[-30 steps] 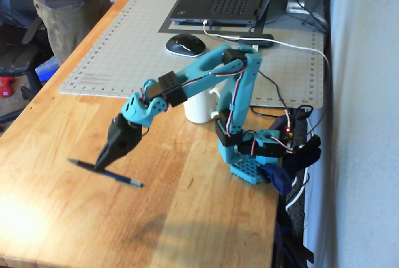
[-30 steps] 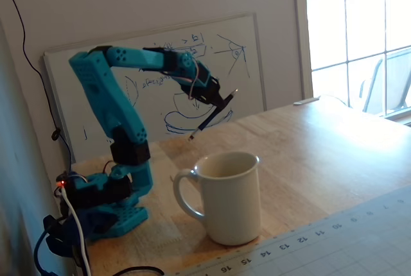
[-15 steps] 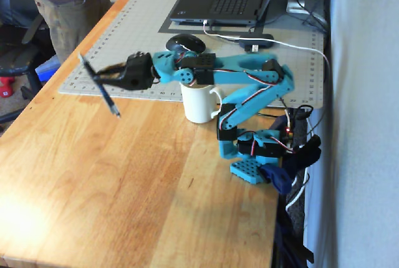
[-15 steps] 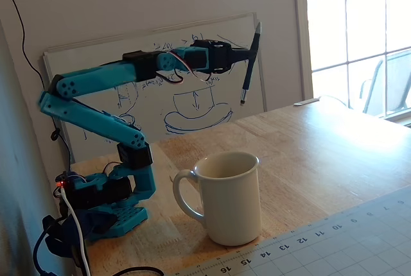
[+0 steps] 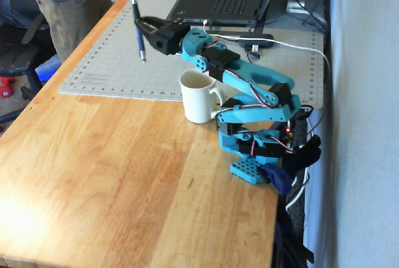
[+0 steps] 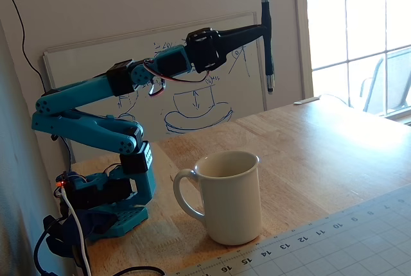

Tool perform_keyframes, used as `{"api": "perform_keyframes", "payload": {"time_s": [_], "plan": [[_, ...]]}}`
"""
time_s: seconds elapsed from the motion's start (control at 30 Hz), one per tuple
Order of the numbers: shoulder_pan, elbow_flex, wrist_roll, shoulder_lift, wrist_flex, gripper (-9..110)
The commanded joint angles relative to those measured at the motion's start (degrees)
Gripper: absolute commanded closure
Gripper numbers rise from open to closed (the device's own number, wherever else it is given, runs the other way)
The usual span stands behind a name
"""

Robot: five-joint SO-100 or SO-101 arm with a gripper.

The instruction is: Grasp a pen and put it in a mug.

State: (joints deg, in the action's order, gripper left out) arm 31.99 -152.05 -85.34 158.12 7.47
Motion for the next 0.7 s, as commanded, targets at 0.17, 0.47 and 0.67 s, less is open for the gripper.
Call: {"api": "perform_keyframes", "payload": {"time_s": [0.17, 0.47, 0.67], "plan": [[14.15, 1.05, 0.53, 2.37, 1.93, 101], [17.4, -6.24, 0.62, 2.55, 1.93, 101], [18.11, -8.61, 0.62, 2.55, 1.93, 101]]}}
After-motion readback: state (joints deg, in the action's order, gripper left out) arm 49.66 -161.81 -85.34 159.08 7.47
